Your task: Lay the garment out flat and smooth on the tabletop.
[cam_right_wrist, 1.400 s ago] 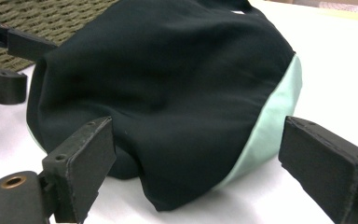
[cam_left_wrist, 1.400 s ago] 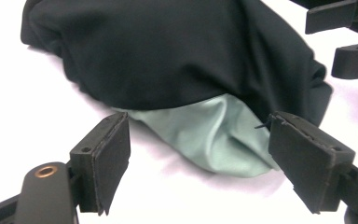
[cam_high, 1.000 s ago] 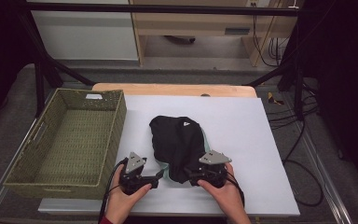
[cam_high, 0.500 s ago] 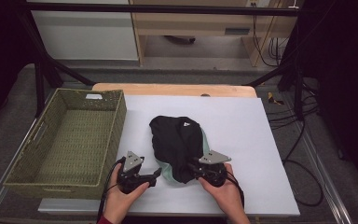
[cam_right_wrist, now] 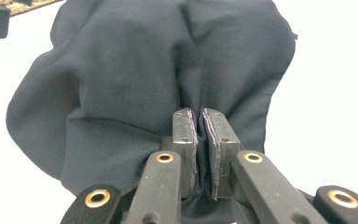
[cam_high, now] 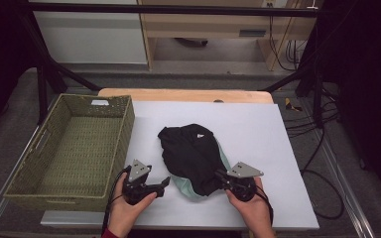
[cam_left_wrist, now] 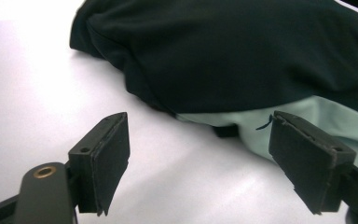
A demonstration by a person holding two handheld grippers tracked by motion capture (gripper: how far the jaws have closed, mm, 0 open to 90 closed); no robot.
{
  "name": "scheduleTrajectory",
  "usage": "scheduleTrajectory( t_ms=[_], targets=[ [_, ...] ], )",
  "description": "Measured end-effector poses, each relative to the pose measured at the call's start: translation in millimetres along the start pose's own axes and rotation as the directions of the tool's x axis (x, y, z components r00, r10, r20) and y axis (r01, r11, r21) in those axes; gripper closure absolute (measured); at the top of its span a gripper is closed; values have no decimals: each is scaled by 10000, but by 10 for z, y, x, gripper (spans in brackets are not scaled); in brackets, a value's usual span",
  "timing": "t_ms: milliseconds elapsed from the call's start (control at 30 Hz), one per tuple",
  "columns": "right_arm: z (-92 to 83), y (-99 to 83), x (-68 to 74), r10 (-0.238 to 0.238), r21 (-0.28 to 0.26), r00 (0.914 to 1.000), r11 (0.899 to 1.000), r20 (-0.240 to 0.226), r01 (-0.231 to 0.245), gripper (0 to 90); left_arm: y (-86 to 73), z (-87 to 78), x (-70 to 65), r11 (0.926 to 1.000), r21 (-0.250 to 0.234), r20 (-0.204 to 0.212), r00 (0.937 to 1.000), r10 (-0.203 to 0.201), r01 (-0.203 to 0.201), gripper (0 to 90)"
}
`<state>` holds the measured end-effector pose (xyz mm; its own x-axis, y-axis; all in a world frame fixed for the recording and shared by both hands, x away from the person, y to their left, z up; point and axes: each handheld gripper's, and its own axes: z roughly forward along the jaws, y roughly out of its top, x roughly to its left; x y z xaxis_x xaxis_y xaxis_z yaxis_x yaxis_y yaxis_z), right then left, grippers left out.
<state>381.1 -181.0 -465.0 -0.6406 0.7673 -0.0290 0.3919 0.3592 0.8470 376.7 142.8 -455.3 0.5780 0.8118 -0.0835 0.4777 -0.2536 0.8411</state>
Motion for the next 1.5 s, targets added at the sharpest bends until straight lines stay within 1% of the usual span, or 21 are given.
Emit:
scheduleTrajectory(
  t_ms=[133, 200, 300, 333, 433, 533, 600, 667, 767, 833, 933, 1000, 1033, 1067, 1167, 1200, 1300, 1333, 1367, 1433, 1500],
  targets=[
    [-147, -45, -71, 98, 11, 9997, 10000, 208, -99, 838, 13, -16, -1, 10000, -62, 44, 10000, -26, 26, 205],
    [-236, -70, -98, 144, 14, 9993, 9999, 335, -145, 838, 17, -27, 4, 10000, -98, -31, 10000, 4, -4, 206],
    [-343, -134, -128, 209, 144, 9985, 9997, 504, -216, 838, 11, -20, 14, 10000, -62, 18, 10000, -49, 49, 206],
    [-369, -159, -131, 227, 202, 9983, 9995, 545, -238, 838, 8, -17, 19, 10000, -40, 3, 10000, -36, 36, 206],
    [-386, -224, -120, 378, 331, 9983, 9987, 450, -393, 825, 4, -15, 33, 10000, 4, -66, 10000, 4, -4, 206],
    [-378, -213, -125, 497, 233, 9979, 9984, 424, -507, 748, 2, -18, 43, 10000, 11, -104, 9999, -5, 5, 206],
    [-379, -202, -142, 662, 88, 9968, 9977, 438, -666, 667, 2, -18, 48, 10000, 6, -104, 9999, -22, 22, 206],
    [-390, -196, -179, 1159, -30, 9925, 9933, 377, -1159, 594, 0, -15, 54, 10000, 19, -113, 9999, -29, 30, 206],
    [-424, -173, -209, 1372, -326, 9890, 9902, 550, -1356, 548, -4, -14, 65, 10000, 41, -111, 9999, -38, 39, 206],
    [-428, -146, -237, 1379, -491, 9886, 9896, 598, -1351, 523, -8, -10, 70, 10000, 48, -126, 9999, -64, 64, 206],
    [-374, -99, -307, 1396, -584, 9875, 9891, 735, -1355, 494, -18, 0, 71, 9999, 64, -130, 9999, -110, 110, 206],
    [-306, -62, -363, 1335, -492, 9860, 9904, 995, -1291, 487, -21, 4, 69, 9999, 88, -132, 9999, -100, 101, 206],
    [-254, -38, -406, 1271, -320, 9847, 9917, 1188, -1242, 492, -21, 5, 68, 9999, 94, -129, 9999, -93, 94, 207],
    [-233, -28, -423, 1290, -263, 9839, 9916, 1240, -1266, 493, -23, 8, 62, 9999, 106, -127, 9999, -71, 73, 207],
    [-81, 18, -558, 1620, -51, 9777, 9866, 1336, -1628, 480, -32, 22, 46, 9999, 168, -95, 10000, -22, 24, 208],
    [-38, 18, -584, 1632, 27, 9773, 9863, 1347, -1651, 477, -34, 27, 42, 9998, 181, -49, 10000, -26, 27, 208],
    [114, -26, -625, 1700, 601, 9790, 9823, 1127, -1775, 468, -34, 29, 38, 9998, 173, -43, 10000, -19, 20, 208],
    [139, -42, -614, 1763, 696, 9789, 9805, 1033, -1839, 478, -34, 30, 40, 9998, 176, -42, 10000, -27, 28, 208],
    [147, -53, -602, 1699, 716, 9804, 9815, 1001, -1774, 494, -35, 31, 40, 9998, 180, -34, 10000, -35, 35, 208],
    [136, -55, -583, 1551, 714, 9833, 9842, 947, -1621, 568, -38, 33, 39, 9998, 208, -46, 10000, -10, 11, 208],
    [135, -72, -574, 1672, 761, 9832, 9820, 728, -1727, 639, -41, 35, 34, 9997, 252, -22, 10000, 18, -18, 208]
  ],
)
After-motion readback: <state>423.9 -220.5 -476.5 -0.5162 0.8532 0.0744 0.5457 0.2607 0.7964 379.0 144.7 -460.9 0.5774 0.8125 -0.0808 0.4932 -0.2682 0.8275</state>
